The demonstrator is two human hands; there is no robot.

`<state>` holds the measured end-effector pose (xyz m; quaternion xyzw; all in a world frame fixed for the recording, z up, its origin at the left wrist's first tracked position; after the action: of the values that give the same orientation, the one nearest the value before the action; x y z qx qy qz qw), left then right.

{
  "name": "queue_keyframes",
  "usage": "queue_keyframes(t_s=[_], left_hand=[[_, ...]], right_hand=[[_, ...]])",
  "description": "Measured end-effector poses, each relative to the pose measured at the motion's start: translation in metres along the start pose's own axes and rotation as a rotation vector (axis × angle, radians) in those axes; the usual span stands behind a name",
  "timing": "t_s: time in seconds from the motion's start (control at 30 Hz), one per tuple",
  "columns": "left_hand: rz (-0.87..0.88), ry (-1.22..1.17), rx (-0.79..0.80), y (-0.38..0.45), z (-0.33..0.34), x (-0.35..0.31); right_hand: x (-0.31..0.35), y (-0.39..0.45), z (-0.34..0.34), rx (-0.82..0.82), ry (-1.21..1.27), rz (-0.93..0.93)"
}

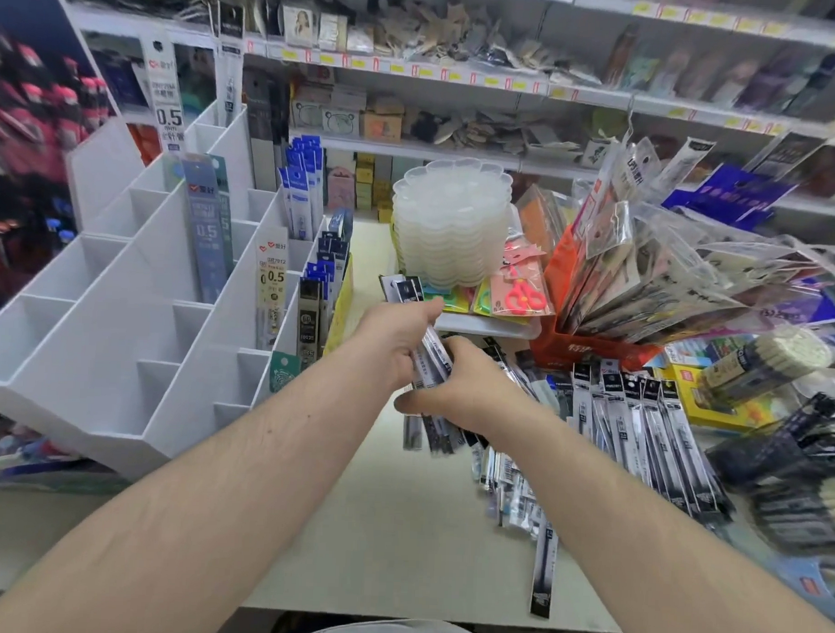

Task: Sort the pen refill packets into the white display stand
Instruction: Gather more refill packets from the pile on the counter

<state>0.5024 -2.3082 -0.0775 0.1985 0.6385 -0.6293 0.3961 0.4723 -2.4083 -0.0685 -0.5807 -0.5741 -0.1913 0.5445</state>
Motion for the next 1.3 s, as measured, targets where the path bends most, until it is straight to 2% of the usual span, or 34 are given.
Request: queue_keyframes(t_s=[0.1, 0.2, 0.27, 0.33, 0.4, 0.47, 0.57, 0.63, 0.83, 1.0, 1.17, 1.3], left_hand=[[0.038, -0.019, 0.041, -0.003, 0.008, -0.007], [0.221, 0.140, 0.149, -0.016, 0.009, -0.022], [0.377, 0.301, 0.125, -0.023, -0.007, -0.030], [0.521, 0.312, 0.094, -0.032, -0.027, -0.034], [0.639, 0.274, 0.108, -0.044, -0.040, -0.029], [0.740, 0.293, 0.196, -0.055, -0.040, -0.021], [0.823, 0.392, 0.362, -0.066, -0.028, -0.012], [0.860, 0.470, 0.404, -0.068, -0.023, -0.010], [0.895, 0.437, 0.430, -0.072, -0.028, -0.014], [0.972, 0.566, 0.331, -0.075, -0.041, -0.012], [0.976, 0.437, 0.327, -0.086, -0.061, -0.012], [0.909, 0.299, 0.347, -0.086, -0.068, -0.007]], right_hand=[[-0.007, 0.007, 0.002, -0.032, 0.091, -0.010], [-0.009, 0.008, -0.010, -0.117, 0.293, -0.017], [-0.010, 0.005, -0.017, -0.135, 0.715, 0.028], [-0.005, 0.002, -0.021, -0.071, 1.168, 0.034], [0.005, -0.002, -0.025, 0.010, 1.419, -0.021], [0.013, -0.002, -0.023, 0.083, 1.536, -0.069], [0.017, 0.004, -0.018, 0.139, 1.652, -0.104], [0.018, 0.007, -0.016, 0.143, 1.675, -0.113], [0.015, 0.009, -0.013, 0.145, 1.687, -0.125], [0.011, 0.016, -0.020, 0.090, 1.701, -0.135], [0.004, 0.019, -0.030, -0.021, 1.684, -0.041], [0.006, 0.020, -0.028, 0.027, 1.818, -0.072]])
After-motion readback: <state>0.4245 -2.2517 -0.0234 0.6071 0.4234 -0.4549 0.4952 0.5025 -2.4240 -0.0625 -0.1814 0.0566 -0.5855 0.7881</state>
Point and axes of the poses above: each hand's wrist, its own y-axis towards the middle knuckle, its own z-axis out of the palm, x = y × z, the point moved 6 cm from there along y, towards the middle knuckle, and after that the axes turned 9 degrees about y, right-handed, at the moved point
